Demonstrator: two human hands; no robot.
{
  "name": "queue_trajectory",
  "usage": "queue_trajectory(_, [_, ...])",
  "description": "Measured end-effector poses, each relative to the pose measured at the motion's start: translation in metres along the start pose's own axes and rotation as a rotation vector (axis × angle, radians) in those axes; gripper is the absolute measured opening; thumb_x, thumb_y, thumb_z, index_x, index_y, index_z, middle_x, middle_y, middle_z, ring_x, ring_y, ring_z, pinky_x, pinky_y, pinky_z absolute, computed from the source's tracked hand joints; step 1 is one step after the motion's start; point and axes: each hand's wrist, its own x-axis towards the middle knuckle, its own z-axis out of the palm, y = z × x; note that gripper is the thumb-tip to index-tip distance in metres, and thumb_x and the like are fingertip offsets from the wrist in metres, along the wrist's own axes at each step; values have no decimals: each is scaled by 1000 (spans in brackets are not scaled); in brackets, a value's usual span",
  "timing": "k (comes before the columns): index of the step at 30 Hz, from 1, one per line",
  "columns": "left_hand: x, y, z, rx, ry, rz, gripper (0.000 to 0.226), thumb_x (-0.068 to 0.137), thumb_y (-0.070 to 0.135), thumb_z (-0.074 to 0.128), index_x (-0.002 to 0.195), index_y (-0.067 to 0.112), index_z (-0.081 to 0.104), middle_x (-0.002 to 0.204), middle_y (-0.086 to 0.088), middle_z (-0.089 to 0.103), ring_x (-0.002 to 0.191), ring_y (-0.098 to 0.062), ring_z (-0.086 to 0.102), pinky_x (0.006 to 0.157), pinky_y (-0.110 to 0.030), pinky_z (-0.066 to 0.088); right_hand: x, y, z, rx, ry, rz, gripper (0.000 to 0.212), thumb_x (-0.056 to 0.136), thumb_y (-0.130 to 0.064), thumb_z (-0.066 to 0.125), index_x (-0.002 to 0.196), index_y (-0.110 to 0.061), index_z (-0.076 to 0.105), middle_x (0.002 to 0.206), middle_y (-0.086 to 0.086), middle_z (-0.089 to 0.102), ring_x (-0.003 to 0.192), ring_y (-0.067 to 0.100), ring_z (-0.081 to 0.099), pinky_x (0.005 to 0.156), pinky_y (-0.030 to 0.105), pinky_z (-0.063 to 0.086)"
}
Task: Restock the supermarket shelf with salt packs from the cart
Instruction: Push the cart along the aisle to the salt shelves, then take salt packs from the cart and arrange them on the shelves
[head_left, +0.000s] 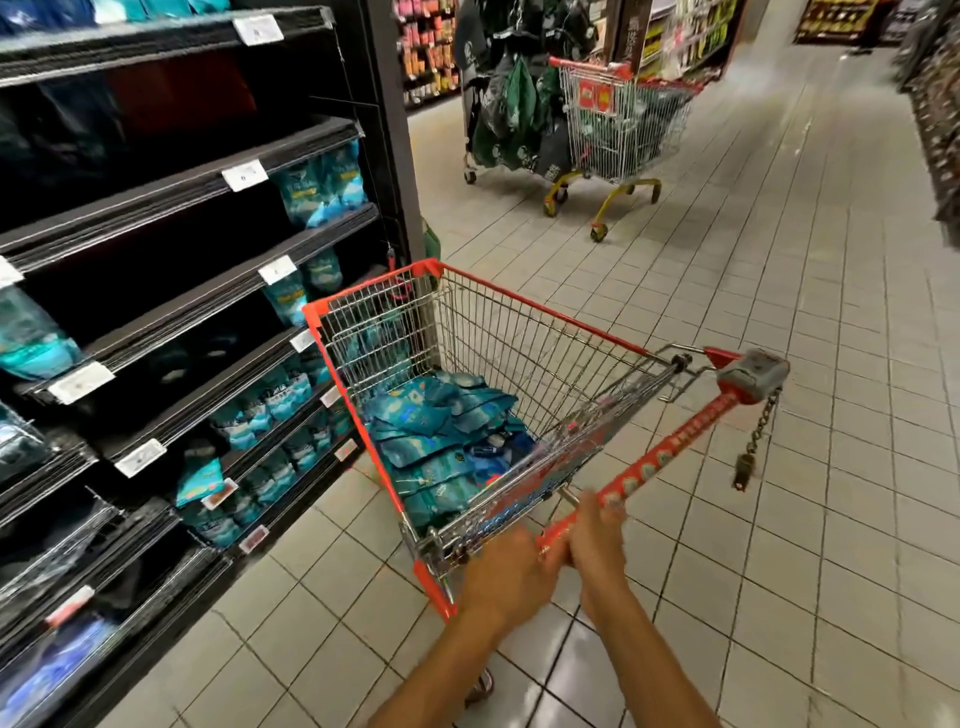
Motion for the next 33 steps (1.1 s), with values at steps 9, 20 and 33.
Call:
queue_trajectory(9, [24,14,-14,-324,375,225,22,100,29,48,80,23,54,80,4,55,69,-8,50,61,-27,43,83,-31,-48,-98,78,-46,23,104,-37,39,116,-18,34,80,7,54,64,18,58,46,28,50])
queue_trajectory(20, [82,-91,-42,-567,365,-31,24,100,23,52,80,22,64,74,-4,66,66,-15,59,59,-26,47,164,-89,-111,-434,149,-41,57,104,-44,35,140,-2,22,112,22,58,99,41,65,85,53,54])
queue_trajectory(33, [253,-187,-131,-598,278,-27,29,99,14,50,73,19,62,64,-1,62,54,-2,55,52,-14,41,165,-80,127,-1529,-160,-432,67,97,-67,19,127,-15,50,122,7,57,106,27,58,84,40,47])
